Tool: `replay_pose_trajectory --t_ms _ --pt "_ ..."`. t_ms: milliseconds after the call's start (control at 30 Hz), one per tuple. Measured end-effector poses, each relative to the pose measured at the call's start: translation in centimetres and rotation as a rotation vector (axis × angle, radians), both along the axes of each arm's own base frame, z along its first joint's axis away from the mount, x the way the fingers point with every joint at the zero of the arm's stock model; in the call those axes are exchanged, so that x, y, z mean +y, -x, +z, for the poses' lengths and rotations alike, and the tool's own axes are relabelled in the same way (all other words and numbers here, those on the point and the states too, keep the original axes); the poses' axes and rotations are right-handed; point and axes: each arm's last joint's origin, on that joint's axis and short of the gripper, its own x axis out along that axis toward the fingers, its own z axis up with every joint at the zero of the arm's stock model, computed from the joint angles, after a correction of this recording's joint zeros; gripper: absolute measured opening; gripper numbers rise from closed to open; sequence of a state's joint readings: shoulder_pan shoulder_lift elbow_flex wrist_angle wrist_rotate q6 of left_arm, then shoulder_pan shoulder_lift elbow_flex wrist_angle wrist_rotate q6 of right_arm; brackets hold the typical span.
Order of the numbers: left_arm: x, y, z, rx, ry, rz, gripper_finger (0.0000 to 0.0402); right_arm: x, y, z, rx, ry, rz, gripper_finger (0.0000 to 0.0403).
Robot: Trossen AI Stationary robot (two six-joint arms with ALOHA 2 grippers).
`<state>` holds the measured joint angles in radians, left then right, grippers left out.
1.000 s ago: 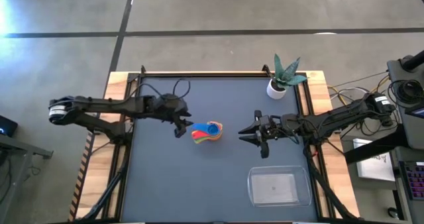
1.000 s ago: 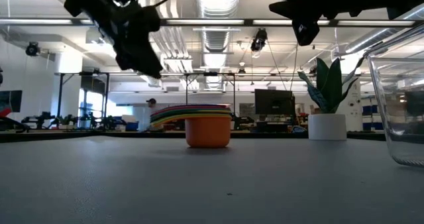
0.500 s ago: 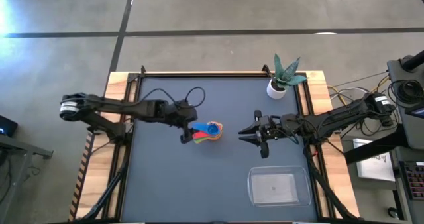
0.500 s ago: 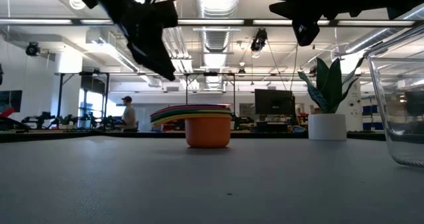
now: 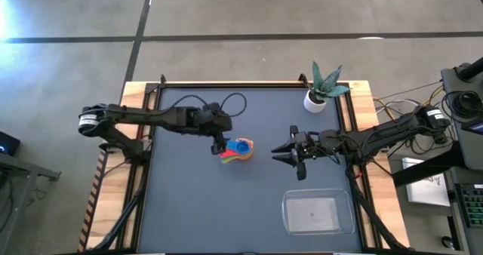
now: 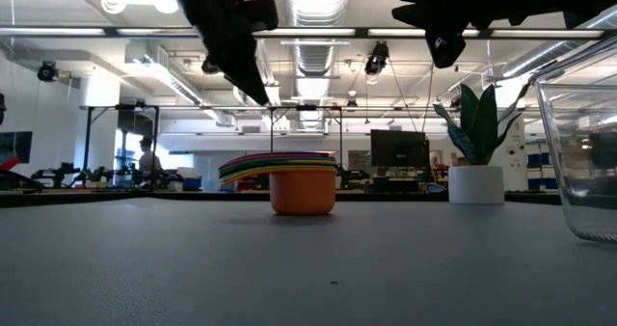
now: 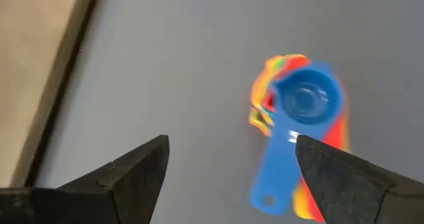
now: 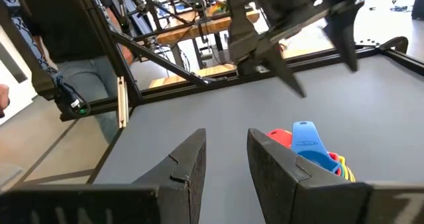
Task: Nest measuring cups in basket
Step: Put the stacked measuring cups into the bin
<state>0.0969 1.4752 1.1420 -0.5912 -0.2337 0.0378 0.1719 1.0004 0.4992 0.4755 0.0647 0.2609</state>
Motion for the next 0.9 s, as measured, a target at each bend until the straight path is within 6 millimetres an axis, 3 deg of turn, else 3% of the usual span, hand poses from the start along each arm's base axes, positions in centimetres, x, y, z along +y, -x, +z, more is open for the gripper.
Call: replay_pose_trajectory --t_ms 167,400,700,900 --pt "3.1 0.8 -0.2 0.003 -0.001 0.097 0.0293 0.0 0.0 0.0 0.0 0.002 -0.015 0.01" --pt "6.6 2.1 -3.4 0.096 0.03 0.231 0.0268 0.0 0.0 0.0 0.0 0.003 -0.016 0.01" --pt "6.9 0.7 -7.4 0.198 0.105 0.222 0.0256 0.0 0.0 -0.1 0.007 0.014 -0.015 0.01" --pt "5.3 0.0 -8.8 0.248 0.224 0.201 0.0256 0.0 0.0 -0.1 0.007 0.013 -0.015 0.01"
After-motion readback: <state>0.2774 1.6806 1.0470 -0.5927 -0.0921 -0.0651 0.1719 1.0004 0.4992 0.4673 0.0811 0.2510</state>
